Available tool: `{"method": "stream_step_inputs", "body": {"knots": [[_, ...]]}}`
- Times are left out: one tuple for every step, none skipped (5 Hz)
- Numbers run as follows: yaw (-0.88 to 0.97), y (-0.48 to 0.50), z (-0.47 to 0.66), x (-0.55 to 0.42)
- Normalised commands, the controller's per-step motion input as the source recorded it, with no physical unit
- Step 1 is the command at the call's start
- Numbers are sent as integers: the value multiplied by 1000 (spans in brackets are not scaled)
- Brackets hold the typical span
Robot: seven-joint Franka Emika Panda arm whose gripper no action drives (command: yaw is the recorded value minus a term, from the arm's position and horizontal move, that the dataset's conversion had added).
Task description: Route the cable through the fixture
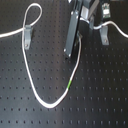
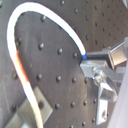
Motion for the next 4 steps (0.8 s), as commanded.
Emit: {"method": "stream_step_inputs", "body": {"knots": [[0, -22, 1, -17], [-443, 285, 34, 64], [-623, 270, -4, 151], [0, 83, 0, 41]]}}
